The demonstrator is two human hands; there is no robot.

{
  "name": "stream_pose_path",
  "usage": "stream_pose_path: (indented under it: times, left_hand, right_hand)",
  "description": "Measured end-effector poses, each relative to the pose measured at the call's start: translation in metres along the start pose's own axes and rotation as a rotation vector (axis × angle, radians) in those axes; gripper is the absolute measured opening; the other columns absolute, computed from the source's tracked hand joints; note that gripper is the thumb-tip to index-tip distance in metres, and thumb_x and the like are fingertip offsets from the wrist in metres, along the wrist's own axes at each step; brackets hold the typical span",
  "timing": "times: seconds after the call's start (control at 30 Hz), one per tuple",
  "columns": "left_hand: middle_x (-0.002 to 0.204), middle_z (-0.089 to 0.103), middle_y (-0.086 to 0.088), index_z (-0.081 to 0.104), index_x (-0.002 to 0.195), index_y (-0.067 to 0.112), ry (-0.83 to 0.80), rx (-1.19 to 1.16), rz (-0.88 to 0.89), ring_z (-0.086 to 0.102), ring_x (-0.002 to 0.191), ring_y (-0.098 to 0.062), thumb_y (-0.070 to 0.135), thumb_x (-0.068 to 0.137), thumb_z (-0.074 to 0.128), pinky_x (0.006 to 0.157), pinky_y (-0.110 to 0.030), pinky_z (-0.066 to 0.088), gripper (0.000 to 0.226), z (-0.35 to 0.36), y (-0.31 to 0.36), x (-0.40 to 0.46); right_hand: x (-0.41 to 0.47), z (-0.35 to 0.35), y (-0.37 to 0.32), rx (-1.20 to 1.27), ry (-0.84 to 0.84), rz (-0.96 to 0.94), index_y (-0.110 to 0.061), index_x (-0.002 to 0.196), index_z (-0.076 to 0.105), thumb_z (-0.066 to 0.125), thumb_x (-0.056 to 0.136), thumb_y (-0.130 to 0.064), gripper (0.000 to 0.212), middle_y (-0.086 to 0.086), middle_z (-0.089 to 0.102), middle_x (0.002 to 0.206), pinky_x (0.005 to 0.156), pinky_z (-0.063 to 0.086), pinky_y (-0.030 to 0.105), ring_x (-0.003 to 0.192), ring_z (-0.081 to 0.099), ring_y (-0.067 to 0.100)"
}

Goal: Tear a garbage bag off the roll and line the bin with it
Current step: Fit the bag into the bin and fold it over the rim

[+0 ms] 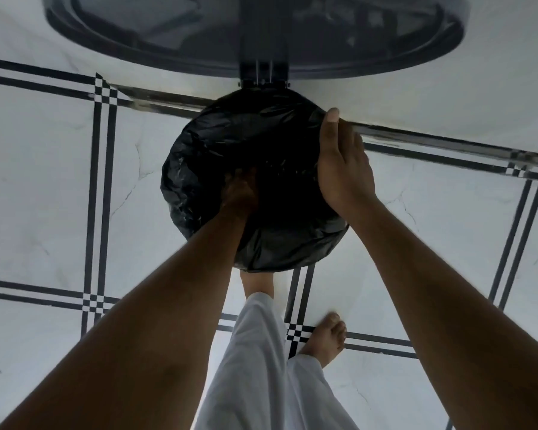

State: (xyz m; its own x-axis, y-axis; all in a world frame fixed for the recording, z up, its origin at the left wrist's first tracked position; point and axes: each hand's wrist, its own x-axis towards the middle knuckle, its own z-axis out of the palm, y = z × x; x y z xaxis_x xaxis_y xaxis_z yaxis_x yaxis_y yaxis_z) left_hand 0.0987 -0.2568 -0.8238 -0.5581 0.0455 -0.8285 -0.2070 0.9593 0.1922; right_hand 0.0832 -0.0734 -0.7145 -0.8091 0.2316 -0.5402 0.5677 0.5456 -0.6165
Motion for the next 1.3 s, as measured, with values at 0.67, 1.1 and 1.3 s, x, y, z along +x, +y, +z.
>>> stream_pose_path:
  times: [0.67, 1.1, 1.3]
  left_hand:
    - [0.182, 0.014, -0.022, 0.013, 0.175, 0.011, -0.257, 0.040, -0.146, 0.015, 0.168, -0.044, 0.048, 0.114, 0.051, 0.134, -0.060, 0.019, 0.081, -0.007, 0.017, 0.003]
    - [0.101, 0.073, -0.001, 0.073, 0.099, 0.022, 0.736, -0.404, 0.126, 0.065, 0.095, -0.026, 0.020, 0.100, 0.058, 0.085, -0.043, 0.056, 0.015, -0.017, -0.002, -0.171]
    - [0.117, 0.063, -0.006, 0.055, 0.117, 0.016, 0.561, -1.217, -0.480, 0.067, 0.110, -0.030, 0.047, 0.107, 0.064, 0.095, -0.054, 0.062, 0.034, 0.035, -0.013, -0.204]
  right_hand:
    - [0.006, 0.005, 0.004, -0.063, 0.009, -0.033, -0.039, 0.159, 0.043, 0.003, 0.102, -0.079, 0.080, -0.008, 0.055, 0.155, 0.119, 0.039, 0.061, 0.142, 0.049, 0.024]
    - [-0.078, -0.017, 0.021, 0.228, 0.180, 0.324, -0.019, 0.171, 0.037, 0.031, 0.110, -0.071, 0.080, 0.004, 0.046, 0.173, 0.133, 0.032, 0.048, 0.161, 0.040, 0.024]
    - [-0.119, -0.005, 0.031, 0.613, 0.085, 0.653, -0.019, 0.127, 0.072, 0.038, 0.115, -0.060, 0.055, 0.005, 0.075, 0.126, 0.114, 0.056, 0.052, 0.127, 0.069, 0.030]
